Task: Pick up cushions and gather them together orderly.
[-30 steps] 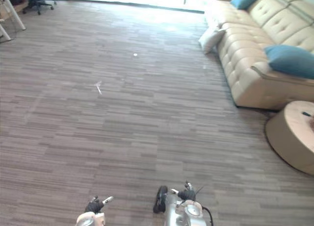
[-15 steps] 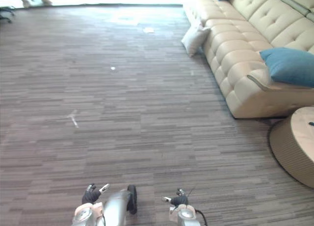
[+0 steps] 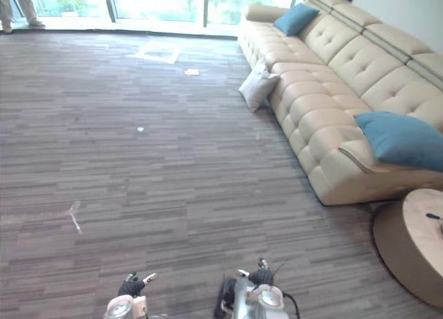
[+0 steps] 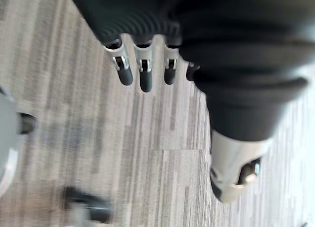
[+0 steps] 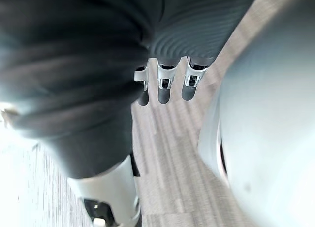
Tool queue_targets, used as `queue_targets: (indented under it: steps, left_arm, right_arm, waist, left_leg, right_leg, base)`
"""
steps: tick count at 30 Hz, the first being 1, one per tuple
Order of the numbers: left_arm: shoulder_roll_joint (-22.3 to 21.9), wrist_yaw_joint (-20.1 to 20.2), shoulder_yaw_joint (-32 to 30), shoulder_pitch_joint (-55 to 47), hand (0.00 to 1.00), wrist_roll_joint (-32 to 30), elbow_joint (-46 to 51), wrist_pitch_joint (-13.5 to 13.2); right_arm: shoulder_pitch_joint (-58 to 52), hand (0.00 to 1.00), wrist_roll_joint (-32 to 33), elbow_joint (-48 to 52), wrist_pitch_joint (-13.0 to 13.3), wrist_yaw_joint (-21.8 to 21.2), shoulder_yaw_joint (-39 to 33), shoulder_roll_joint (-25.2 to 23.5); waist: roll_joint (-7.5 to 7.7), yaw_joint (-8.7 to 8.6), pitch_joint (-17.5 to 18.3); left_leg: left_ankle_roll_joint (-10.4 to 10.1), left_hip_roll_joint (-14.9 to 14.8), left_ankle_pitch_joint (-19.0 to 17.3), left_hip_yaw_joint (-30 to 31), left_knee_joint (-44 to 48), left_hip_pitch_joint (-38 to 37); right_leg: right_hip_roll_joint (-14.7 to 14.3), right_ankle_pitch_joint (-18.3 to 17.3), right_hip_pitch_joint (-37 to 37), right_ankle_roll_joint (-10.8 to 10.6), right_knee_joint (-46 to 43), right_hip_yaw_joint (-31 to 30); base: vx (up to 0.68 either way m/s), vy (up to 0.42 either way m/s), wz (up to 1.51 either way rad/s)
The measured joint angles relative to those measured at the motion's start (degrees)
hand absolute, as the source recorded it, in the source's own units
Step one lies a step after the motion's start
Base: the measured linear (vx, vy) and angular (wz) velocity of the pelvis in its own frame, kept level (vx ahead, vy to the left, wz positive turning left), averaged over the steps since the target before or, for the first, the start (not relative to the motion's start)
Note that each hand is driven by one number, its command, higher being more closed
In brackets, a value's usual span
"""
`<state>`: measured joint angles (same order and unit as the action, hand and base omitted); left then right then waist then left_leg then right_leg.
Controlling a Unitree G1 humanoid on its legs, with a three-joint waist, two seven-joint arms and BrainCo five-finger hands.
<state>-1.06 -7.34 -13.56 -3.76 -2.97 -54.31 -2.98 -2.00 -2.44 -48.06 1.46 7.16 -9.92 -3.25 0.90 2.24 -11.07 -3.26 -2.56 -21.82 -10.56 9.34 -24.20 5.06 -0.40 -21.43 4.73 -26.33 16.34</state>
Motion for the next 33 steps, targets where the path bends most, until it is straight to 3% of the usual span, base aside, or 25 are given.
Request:
queue_targets:
  steps: [1,2,3,4,5,6,7,8,9,12,15,16,17,19,20,21,22,23,25,27,29,31,33]
  left_arm:
    - [-0.70,0.06,0.06,-0.30,0.00,-0.36,0.09,-0.11]
    - [-1.21,0.12,-0.18,-0.50,0.00,-0.38,0.00,-0.06]
    - [-1.89,0.18,-1.09,-0.36,0.00,-0.38,-0.04,0.06]
    - [-2.19,0.23,-1.57,-0.29,0.00,-0.28,0.31,0.06]
    - [-2.49,0.27,-1.68,-0.37,0.00,-0.31,0.28,0.13]
    - [-2.47,0.47,-2.23,0.11,0.00,-0.32,0.67,0.17]
    - [-1.84,0.46,-2.35,0.21,0.00,-0.33,1.69,0.06]
    - [-1.41,0.41,-2.34,-0.14,0.00,-0.30,2.73,-0.03]
    - [-1.34,0.39,-2.36,-0.37,0.00,-0.24,3.27,-0.06]
    - [-1.77,0.23,-2.57,-0.83,0.00,-0.21,6.60,-0.57]
    - [-2.57,0.08,-3.49,-1.19,0.00,1.02,8.20,-1.41]
    - [-2.45,0.18,-3.44,-1.32,0.00,1.64,8.63,-1.62]
    - [-2.02,0.21,-3.38,-1.26,0.00,1.72,8.76,-1.60]
    - [-1.07,0.12,-3.36,-1.09,0.00,1.79,8.67,-1.59]
    - [0.14,-0.01,-2.72,-0.78,0.00,1.71,7.82,-1.49]
    - [0.66,-0.13,-2.19,-0.38,0.00,1.72,7.09,-1.35]
    - [1.65,-0.18,-1.67,0.45,0.00,1.66,5.36,-0.68]
    - [2.00,-0.22,-1.42,0.33,0.00,1.64,4.03,-0.08]
    - [1.93,-0.24,-0.92,0.36,0.00,1.57,3.62,0.20]
    - [2.05,-0.21,-0.51,0.46,0.00,1.37,2.49,0.23]
    - [2.12,-0.21,-0.48,0.59,0.00,1.36,1.13,0.51]
    - [2.10,-0.16,0.89,0.65,0.00,1.24,0.48,0.70]
    - [2.15,-0.01,1.58,0.19,0.00,0.57,0.41,0.66]
  right_arm:
    - [0.11,0.00,-0.20,-0.13,-0.16,-0.22,-0.01,0.55]
    - [0.41,0.00,-0.32,-0.10,-0.22,-0.31,-0.02,0.81]
    - [1.13,0.00,-0.39,-0.15,-0.49,-0.34,0.13,1.29]
    - [1.49,0.00,-0.29,-0.12,-0.56,-0.22,0.42,1.83]
    - [1.77,0.00,-0.16,-0.41,-0.64,-0.20,0.82,2.37]
    - [2.08,0.00,0.27,-1.54,-1.10,0.04,0.94,2.13]
    - [2.14,0.00,0.33,-2.88,-1.28,0.13,1.14,1.34]
    - [1.86,0.00,0.33,-3.06,-1.63,0.17,1.28,0.40]
    - [1.75,0.00,0.34,-3.24,-1.71,0.18,1.35,0.16]
    - [2.30,0.00,0.95,-4.74,-1.99,0.54,1.68,-0.21]
    - [2.18,0.00,1.25,-5.28,-1.96,0.96,2.02,-0.19]
    - [2.30,0.00,1.24,-5.63,-1.95,1.01,2.56,-0.50]
    - [2.47,0.00,1.18,-6.10,-1.93,1.16,3.53,-0.77]
    - [1.94,0.00,1.17,-6.78,-1.86,1.33,3.15,-0.83]
    - [1.63,0.00,1.05,-6.79,-1.87,1.31,2.76,-0.76]
    - [0.80,0.00,0.97,-6.81,-1.87,1.30,2.18,-0.74]
    - [0.10,0.00,0.59,-6.41,-1.81,1.25,1.47,-0.18]
    - [0.05,0.00,0.10,-5.85,-1.33,1.19,1.51,-0.08]
    - [-0.81,0.00,0.02,-4.25,-0.77,0.90,1.20,-0.18]
    - [-0.83,0.00,0.02,-2.58,-0.22,0.70,0.78,-0.15]
    - [-0.08,0.00,0.01,-2.24,0.00,0.64,-0.41,0.03]
    - [0.33,0.00,0.03,-1.90,0.13,0.56,-1.15,0.27]
    - [0.32,0.00,0.00,-1.87,0.04,0.43,-1.11,0.60]
  waist:
    - [-1.51,0.10,1.02]
    - [-2.09,0.10,1.42]
    - [-3.95,0.13,0.76]
    - [-5.65,0.18,0.03]
    - [-6.42,0.53,-0.59]
    - [-6.78,0.73,-1.02]
    - [-5.39,1.12,-1.75]
    - [-3.89,1.36,-1.82]
    - [-3.54,1.43,-1.63]
    - [-2.77,2.69,-1.59]
    - [-2.60,4.58,-1.53]
    - [-1.97,5.41,-1.23]
    - [-1.17,5.83,-0.44]
    - [1.36,6.01,-0.03]
    - [2.79,5.93,-0.27]
    - [3.20,5.44,-0.36]
    - [3.67,4.64,-0.69]
    - [3.27,3.90,-0.83]
    - [2.78,3.60,-0.97]
    - [2.49,2.71,-0.92]
    - [2.24,1.45,-1.07]
    - [1.78,0.67,-1.15]
    - [1.93,0.41,-1.07]
  left_leg:
    - [0.01,-2.20,0.06,1.98,6.14,2.48]
    - [-0.57,-3.64,0.51,3.17,12.59,5.12]
    - [-1.41,-5.58,4.29,4.99,25.97,10.51]
    - [-2.54,-7.86,13.51,5.61,38.85,16.29]
    - [-3.03,-10.40,13.73,4.63,46.99,19.69]
    - [-2.69,-12.70,11.49,2.94,54.01,23.57]
    - [-2.15,-12.89,9.29,1.97,56.39,27.26]
    - [-1.25,-12.65,7.39,0.36,54.74,31.62]
    - [-0.98,-12.58,6.99,-0.29,53.60,33.19]
    - [0.52,-10.51,5.44,-4.89,35.00,42.34]
    - [1.25,-6.62,12.48,-6.47,13.25,45.23]
    - [2.66,-6.29,18.41,-6.32,13.54,45.57]
    - [3.77,-5.40,19.75,-6.60,15.85,45.77]
    - [6.44,-4.01,15.24,-8.60,18.03,43.82]
    - [6.57,-2.09,12.81,-9.17,17.64,40.45]
    - [6.59,-1.41,11.55,-9.16,17.70,38.90]
    - [6.48,0.36,8.61,-8.48,17.63,34.39]
    - [6.53,1.12,6.59,-7.77,16.89,29.77]
    - [6.37,1.46,3.98,-7.22,13.48,22.56]
    - [5.79,1.53,2.85,-5.43,9.55,16.90]
    - [5.59,1.64,2.71,-4.06,5.00,11.69]
    - [4.05,1.70,1.86,-2.42,0.03,5.74]
    - [2.37,2.44,0.83,0.17,-1.22,1.74]
  right_leg:
    - [-0.44,-3.71,-0.40,0.16,-3.43,1.05]
    - [-1.07,-6.06,0.12,0.29,-4.49,1.74]
    - [-2.55,-8.93,1.80,0.69,-5.13,2.21]
    - [-4.30,-11.04,4.53,1.21,-4.20,1.87]
    - [-5.80,-11.83,7.31,1.65,-2.95,1.49]
    - [-7.06,-13.20,11.99,1.97,-0.78,0.80]
    - [-7.04,-14.24,17.59,1.75,2.20,0.25]
    - [-6.89,-14.47,22.97,1.47,6.71,-0.42]
    - [-6.87,-14.49,24.33,1.41,8.16,-0.73]
    - [-6.03,-14.58,32.18,-0.27,15.46,-2.02]
    - [-4.45,-16.59,38.09,-3.44,19.46,-4.43]
    - [-3.56,-18.42,39.96,-4.78,20.08,-6.06]
    - [-2.41,-18.57,40.76,-4.76,19.54,-8.02]
    - [1.15,-17.49,36.36,-6.08,7.53,-9.97]
    - [3.66,-14.27,31.28,-9.06,-7.10,-12.21]
    - [4.37,-10.85,28.40,-9.94,-14.02,-13.18]
    - [6.05,-6.75,22.80,-10.47,-28.95,-14.35]
    - [6.96,-6.80,19.73,-10.53,-36.05,-13.34]
    - [6.79,-8.54,14.59,-9.09,-38.33,-10.10]
    - [6.25,-11.67,8.17,-8.70,-32.54,-4.08]
    - [4.96,-12.68,4.48,-8.09,-20.32,1.65]
    - [1.18,-7.86,2.28,-6.11,-1.29,4.43]
    - [-0.50,-3.44,2.05,-4.51,8.77,4.17]
  base:
    - [0.57,-0.203,0.35]
    - [0.72,-0.260,0.11]
    - [0.71,-0.249,-0.18]
    - [0.71,-0.191,-0.33]
    - [0.70,-0.122,-0.39]
    - [0.83,-0.127,-0.24]
    - [0.80,-0.127,-0.11]
    - [0.62,-0.111,-0.02]
    - [0.57,-0.083,-0.12]
    - [0.61,0.022,-0.31]
    - [0.64,0.186,-0.53]
    - [0.64,0.289,-0.70]
    - [0.83,0.360,-0.68]
    - [0.76,0.347,-0.42]
    - [0.63,0.326,-0.12]
    - [0.75,0.357,0.22]
    - [0.61,0.224,0.40]
    - [0.61,0.198,0.40]
    - [0.54,0.118,0.28]
    - [0.57,0.071,0.41]
    - [0.69,0.033,0.52]
    - [0.77,-0.031,0.56]
    - [0.71,-0.106,0.67]
